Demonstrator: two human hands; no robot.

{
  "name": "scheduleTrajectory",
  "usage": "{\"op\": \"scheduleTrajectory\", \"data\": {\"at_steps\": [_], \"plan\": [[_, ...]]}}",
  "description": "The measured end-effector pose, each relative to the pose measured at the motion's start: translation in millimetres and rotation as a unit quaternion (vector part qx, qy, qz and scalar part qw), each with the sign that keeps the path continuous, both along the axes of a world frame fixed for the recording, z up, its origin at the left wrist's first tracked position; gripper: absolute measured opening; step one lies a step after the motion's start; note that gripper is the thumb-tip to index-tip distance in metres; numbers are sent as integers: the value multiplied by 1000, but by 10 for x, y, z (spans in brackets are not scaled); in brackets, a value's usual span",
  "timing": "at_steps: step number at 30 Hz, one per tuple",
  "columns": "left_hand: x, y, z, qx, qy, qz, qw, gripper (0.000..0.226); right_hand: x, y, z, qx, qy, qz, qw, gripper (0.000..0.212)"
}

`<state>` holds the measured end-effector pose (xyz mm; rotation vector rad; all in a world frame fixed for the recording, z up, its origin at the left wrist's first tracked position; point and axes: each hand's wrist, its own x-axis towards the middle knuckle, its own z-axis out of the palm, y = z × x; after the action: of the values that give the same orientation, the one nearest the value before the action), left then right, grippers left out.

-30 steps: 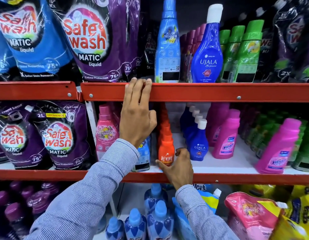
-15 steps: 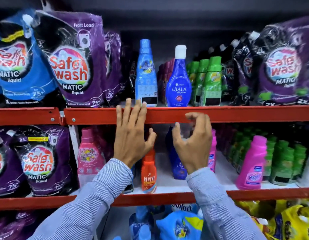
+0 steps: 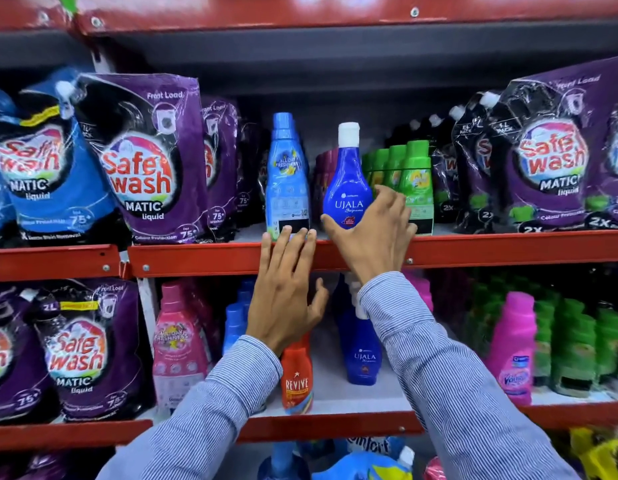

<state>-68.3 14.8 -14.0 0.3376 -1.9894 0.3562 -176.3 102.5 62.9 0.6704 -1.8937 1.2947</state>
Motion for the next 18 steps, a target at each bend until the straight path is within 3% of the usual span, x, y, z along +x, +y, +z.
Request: {"op": "scheduleTrajectory", "data": {"at_steps": [10,18], "plan": [[-3,5,-9,16,5,-24,1000,75,-79,-48,48,-43,12,50,998,84],[-28,-40,-42,6,12,-34,999,77,-4,448,125,-154,73,81,982,82]]}}
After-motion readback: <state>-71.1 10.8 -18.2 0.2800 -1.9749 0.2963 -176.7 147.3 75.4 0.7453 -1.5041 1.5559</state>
